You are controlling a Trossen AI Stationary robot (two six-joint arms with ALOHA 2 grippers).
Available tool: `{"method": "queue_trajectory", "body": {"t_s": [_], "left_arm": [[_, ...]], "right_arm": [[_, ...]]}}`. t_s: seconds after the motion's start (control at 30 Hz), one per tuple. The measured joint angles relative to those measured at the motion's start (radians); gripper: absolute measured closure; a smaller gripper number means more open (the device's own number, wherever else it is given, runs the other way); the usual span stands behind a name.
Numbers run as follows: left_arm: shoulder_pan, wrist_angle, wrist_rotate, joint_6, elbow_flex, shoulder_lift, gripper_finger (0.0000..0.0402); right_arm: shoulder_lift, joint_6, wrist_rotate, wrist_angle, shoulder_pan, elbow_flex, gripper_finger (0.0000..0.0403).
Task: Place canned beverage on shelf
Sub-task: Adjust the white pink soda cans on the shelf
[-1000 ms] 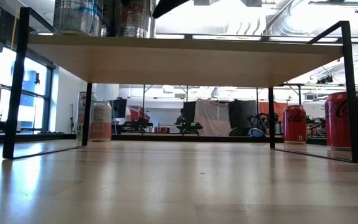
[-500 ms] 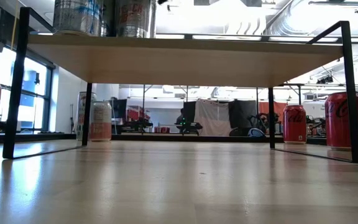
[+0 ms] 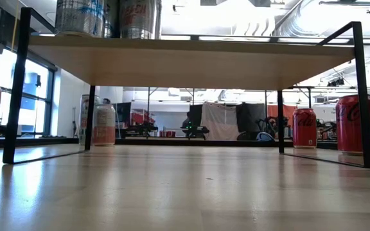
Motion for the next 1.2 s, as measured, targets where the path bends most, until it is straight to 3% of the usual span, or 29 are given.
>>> {"method": "queue_trajectory", "body": {"t_s": [0.43,0.57,0.77,0.93,1.1,1.2], "left_arm": [[0.000,-0.003,0.001,-0.016,0.000,0.000,0.0111],[0.000,0.010,0.000,-0.016,0.000,0.000,0.0111],[0.000,0.060,-0.065,0.000,0.001,-0.010,0.0111],[0.003,0.044,-0.230,0.005,0.001,-0.041,0.0111],[0.075,0.029,-0.237,0.011,0.001,-0.076,0.0111],[0.131,0.011,-0.237,0.006,0.001,-0.090,0.0111]], "right_arm": [[0.001,0.064,-0.017,-0.129,0.039,0.051,0.0080],[0.001,-0.037,-0.020,-0.139,0.067,0.169,0.0080],[-0.118,-0.314,-0.052,0.020,0.068,0.129,0.0080],[-0.151,-0.475,-0.195,0.015,0.038,0.129,0.0080],[-0.151,-0.608,-0.436,-0.021,-0.020,0.127,0.0080],[-0.130,-0.638,-0.504,-0.024,-0.064,0.127,0.0080]]}}
